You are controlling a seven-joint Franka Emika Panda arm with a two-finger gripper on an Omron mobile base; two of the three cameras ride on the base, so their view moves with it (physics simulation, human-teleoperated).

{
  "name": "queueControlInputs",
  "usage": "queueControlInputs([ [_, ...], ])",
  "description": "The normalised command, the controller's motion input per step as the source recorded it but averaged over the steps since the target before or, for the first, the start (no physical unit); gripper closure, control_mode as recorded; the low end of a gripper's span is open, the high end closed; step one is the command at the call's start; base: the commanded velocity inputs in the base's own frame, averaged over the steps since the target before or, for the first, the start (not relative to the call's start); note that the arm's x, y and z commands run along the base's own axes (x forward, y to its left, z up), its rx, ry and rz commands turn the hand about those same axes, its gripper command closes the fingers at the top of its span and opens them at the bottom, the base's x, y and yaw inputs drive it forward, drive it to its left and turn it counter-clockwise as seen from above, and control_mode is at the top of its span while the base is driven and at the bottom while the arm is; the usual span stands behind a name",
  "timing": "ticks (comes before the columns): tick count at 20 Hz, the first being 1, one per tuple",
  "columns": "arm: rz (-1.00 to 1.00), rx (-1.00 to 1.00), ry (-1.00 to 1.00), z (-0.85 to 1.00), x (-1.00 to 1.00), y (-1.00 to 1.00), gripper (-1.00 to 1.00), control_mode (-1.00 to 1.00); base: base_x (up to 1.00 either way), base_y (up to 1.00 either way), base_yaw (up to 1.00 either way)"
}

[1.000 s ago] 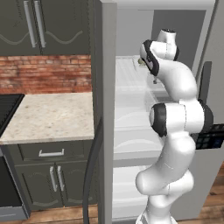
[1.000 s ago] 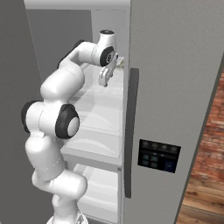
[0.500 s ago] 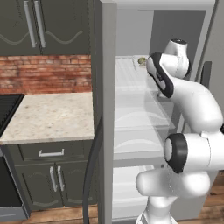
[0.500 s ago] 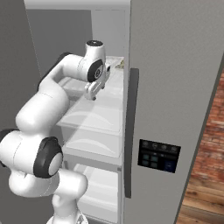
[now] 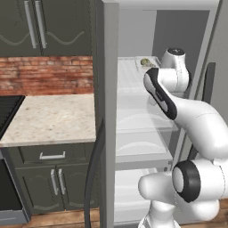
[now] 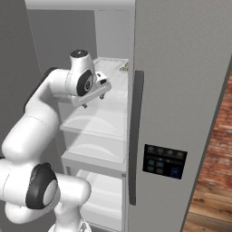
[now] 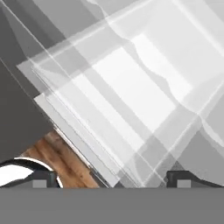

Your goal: Place two dumplings into each of the tupperware containers and then place the containers in the fridge.

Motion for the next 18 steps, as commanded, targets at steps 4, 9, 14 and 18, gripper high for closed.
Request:
queueControlInputs([
  [4,-0.57,0.25,0.07,0.24,-0.21,-0.01,-1.00,-1.00,0.00,0.00,0.00],
  [9,-0.47,0.35,0.09,0.23,-0.82,-0.07,-1.00,-1.00,0.00,0.00,0.00],
  [14,-0.35,0.17,0.01,0.10,-0.94,-0.01,-1.00,-1.00,0.00,0.00,0.00],
  [18,-0.23,0.00,0.00,0.00,-0.98,0.01,-1.00,-1.00,0.00,0.00,0.00],
])
